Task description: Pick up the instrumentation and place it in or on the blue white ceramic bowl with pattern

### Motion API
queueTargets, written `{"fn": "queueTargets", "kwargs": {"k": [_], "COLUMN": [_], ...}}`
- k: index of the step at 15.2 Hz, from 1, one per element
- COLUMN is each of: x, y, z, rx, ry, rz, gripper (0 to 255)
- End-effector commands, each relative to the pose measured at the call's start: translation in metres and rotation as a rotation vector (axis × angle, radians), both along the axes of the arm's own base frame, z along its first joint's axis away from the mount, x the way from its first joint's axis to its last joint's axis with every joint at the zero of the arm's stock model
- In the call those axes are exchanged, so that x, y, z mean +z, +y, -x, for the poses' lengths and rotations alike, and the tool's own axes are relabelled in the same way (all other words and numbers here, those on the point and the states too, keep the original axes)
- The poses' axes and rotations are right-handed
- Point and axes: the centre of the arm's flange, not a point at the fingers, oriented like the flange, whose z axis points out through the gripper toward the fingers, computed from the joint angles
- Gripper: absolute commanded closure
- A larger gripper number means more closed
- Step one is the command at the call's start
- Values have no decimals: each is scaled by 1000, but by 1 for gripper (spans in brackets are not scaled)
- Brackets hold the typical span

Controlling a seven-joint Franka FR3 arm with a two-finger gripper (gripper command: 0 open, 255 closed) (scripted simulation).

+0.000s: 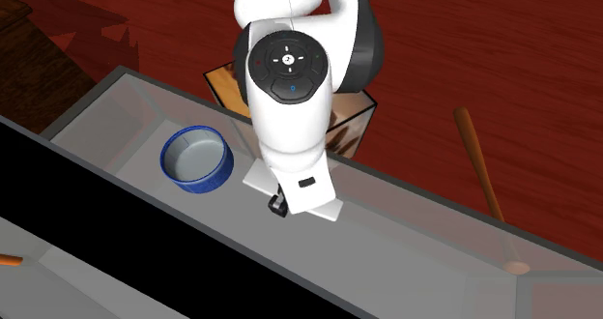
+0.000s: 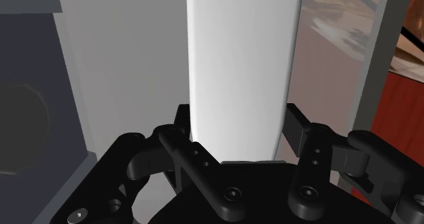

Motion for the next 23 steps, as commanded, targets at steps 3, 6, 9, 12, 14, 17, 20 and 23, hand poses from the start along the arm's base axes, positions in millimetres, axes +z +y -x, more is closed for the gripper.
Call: {"fn": "queueTargets", "kwargs": {"k": [3, 6, 9, 12, 14, 17, 20, 23], "x": [22, 37, 53, 69, 80, 96, 108, 109], "y": [1, 1, 1, 1, 1, 1, 1, -24], "z": [-1, -1, -1, -1, -1, -1, -1, 30], "rx": [0, 0, 0, 0, 0, 0, 0, 0], "ry": [0, 0, 0, 0, 0, 0, 0, 0], "rz": [0, 0, 0, 0, 0, 0, 0, 0], "gripper": [255, 255, 255, 255, 255, 255, 255, 255]}}
